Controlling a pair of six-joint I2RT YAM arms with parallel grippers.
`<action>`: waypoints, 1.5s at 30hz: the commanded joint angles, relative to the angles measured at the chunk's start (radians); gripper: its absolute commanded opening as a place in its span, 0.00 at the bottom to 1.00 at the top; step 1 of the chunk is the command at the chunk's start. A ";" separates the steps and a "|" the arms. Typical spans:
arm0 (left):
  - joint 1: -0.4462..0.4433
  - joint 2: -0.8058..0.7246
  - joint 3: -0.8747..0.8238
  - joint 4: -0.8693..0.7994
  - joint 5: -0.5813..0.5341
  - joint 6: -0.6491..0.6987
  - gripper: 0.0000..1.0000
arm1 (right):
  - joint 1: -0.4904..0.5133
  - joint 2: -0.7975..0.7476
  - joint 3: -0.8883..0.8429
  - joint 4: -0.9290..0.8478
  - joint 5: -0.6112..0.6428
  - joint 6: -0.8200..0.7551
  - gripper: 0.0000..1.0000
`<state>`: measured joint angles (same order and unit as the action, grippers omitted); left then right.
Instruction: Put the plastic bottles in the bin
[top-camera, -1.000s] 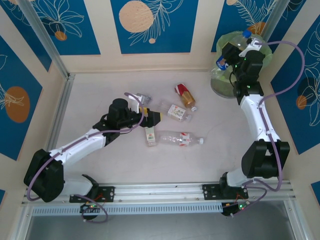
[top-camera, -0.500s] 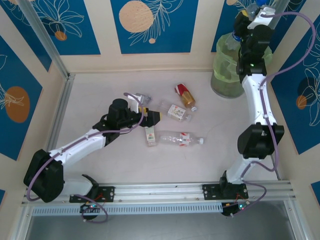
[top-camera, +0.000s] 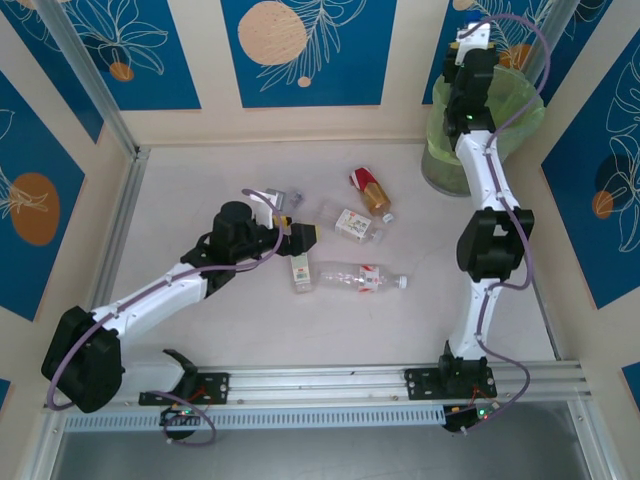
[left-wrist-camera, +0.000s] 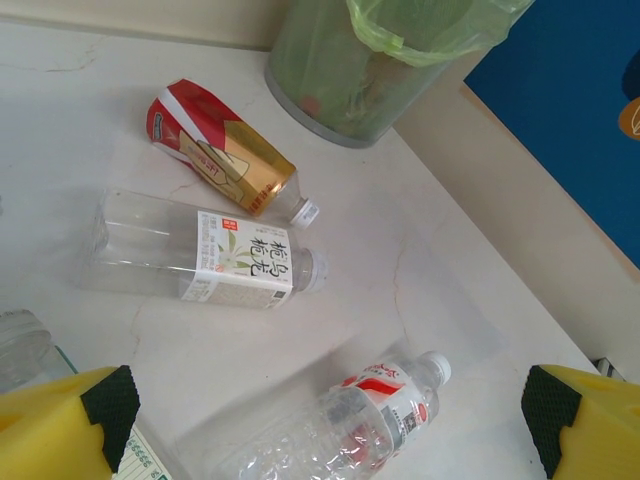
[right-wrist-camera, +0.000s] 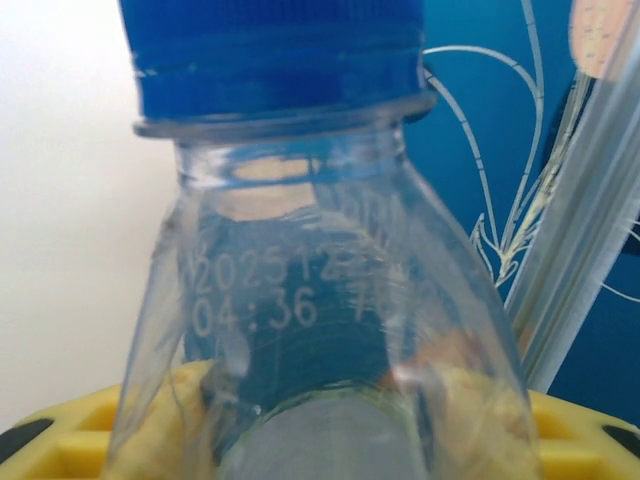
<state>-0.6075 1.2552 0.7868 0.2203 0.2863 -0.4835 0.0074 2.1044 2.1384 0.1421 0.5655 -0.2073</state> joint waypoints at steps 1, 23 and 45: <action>-0.012 -0.014 -0.011 0.005 -0.013 0.014 1.00 | 0.017 0.026 0.099 0.041 0.052 -0.113 0.52; -0.012 0.006 -0.021 0.018 -0.018 0.001 1.00 | 0.063 0.167 0.124 0.076 0.096 -0.186 0.56; -0.011 0.054 0.009 0.006 -0.006 -0.013 1.00 | -0.101 0.207 0.285 -0.302 0.026 0.130 0.74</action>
<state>-0.6075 1.3052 0.7712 0.2173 0.2756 -0.4919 -0.1059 2.3100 2.3741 -0.1268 0.6018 -0.1234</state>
